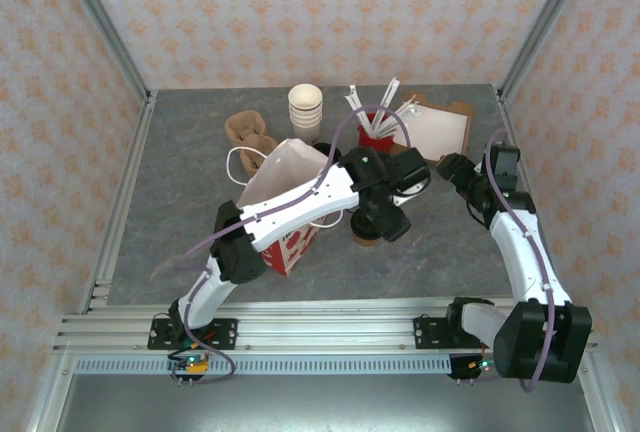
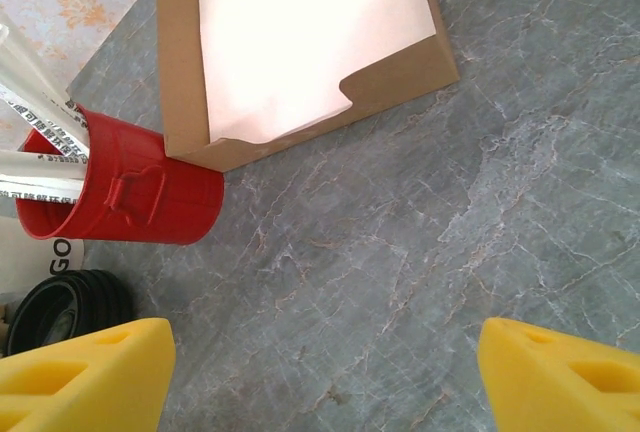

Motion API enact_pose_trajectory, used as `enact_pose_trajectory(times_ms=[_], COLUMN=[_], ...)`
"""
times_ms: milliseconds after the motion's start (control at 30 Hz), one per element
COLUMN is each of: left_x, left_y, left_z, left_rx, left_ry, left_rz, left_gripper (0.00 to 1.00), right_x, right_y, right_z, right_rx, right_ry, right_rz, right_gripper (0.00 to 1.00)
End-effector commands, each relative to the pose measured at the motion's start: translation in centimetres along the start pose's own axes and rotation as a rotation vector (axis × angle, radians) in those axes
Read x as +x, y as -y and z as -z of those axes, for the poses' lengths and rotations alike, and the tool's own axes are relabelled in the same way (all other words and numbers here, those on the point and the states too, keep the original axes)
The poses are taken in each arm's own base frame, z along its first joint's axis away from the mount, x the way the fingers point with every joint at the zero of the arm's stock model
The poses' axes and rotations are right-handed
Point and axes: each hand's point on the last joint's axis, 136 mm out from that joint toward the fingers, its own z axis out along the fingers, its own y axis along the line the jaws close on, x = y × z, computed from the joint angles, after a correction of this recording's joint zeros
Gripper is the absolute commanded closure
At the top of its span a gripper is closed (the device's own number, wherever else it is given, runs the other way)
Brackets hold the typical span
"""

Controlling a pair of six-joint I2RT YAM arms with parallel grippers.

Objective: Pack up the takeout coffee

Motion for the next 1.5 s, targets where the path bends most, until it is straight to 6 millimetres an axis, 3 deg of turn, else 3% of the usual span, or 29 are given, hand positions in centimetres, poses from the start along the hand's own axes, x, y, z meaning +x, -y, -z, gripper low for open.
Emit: enact_pose_trajectory(times_ms=[0,433,1133,1467], left_x=[1.0,1.5,2.2,1.9], left_y=[-1.8,-2.7,-3.1,-3.3], left_z=[0.7,-2.2,-5.3,-4.5], left_rx=[-0.010,0.026,0.019,0.007], left_ry=[-0.049,-0.124,-0.199,-0.177], left_rz=[0.002,0.023,0.022,0.021], left_gripper=[0.24,0.20,0.17,0.17], right_x=[-0.1,4.2,4.3,4.4], right_y=[0.5,-0.8,-0.5,-0.5], right_z=[0.7,1.1,0.9,0.8], right_rx=[0.013,-0.052,-0.036,-0.038], right_ry=[0.038,-0.075,-0.079,-0.082], right_rz=[0.009,0.086,0.109,0.113], right_gripper=[0.20,0.16,0.16,0.16])
